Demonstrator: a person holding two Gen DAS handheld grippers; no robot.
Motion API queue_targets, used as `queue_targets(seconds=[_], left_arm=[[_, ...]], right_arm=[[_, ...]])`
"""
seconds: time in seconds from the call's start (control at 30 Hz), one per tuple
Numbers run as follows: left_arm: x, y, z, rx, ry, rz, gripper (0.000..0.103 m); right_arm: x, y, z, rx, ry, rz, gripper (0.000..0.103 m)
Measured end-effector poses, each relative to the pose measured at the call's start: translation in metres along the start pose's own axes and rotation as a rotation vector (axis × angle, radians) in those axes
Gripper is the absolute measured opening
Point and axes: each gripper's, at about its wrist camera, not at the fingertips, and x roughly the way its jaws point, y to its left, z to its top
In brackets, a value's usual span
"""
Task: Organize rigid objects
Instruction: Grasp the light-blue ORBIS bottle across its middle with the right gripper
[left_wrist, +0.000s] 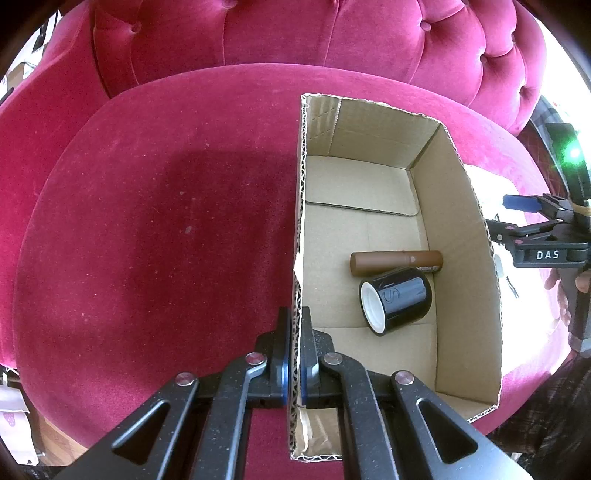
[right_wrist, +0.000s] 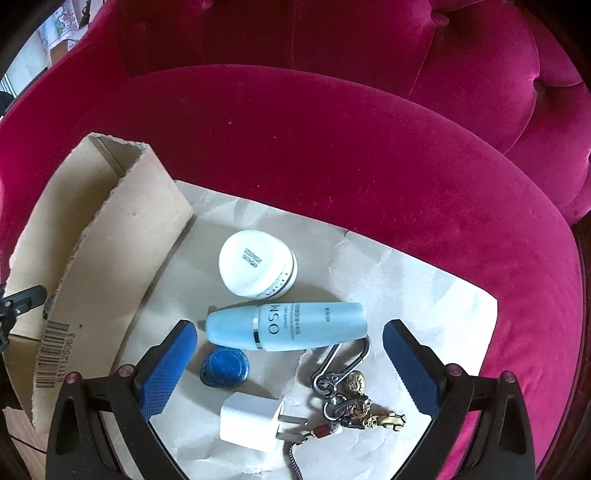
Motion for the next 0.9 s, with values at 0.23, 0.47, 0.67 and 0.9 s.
queue_targets(seconds=[0.23,0.47,0.67,0.9], left_arm=[[0.000,0.000,0.000,0.000,0.000,0.000,0.003],[0.001,-0.001,0.000,-0.001,0.000,0.001,0.003],[0.001,-0.001,-0.001,-0.002,-0.001,0.002,0.003],[-0.001,-0.002,0.001,-0.003,0.001,0.003,0.003]], right_arm=[[0.007,0.006,0.007,-0.005,0.005,0.012,0.102],[0.009,0.006,0.005,-0.005,0.013,0.019,0.091],[0.002,0.002,0.001,-0.009,0.006,0.013,0.091],[-0.015,-0.002,-0.004,0.025,-0.027,0.016,0.091]])
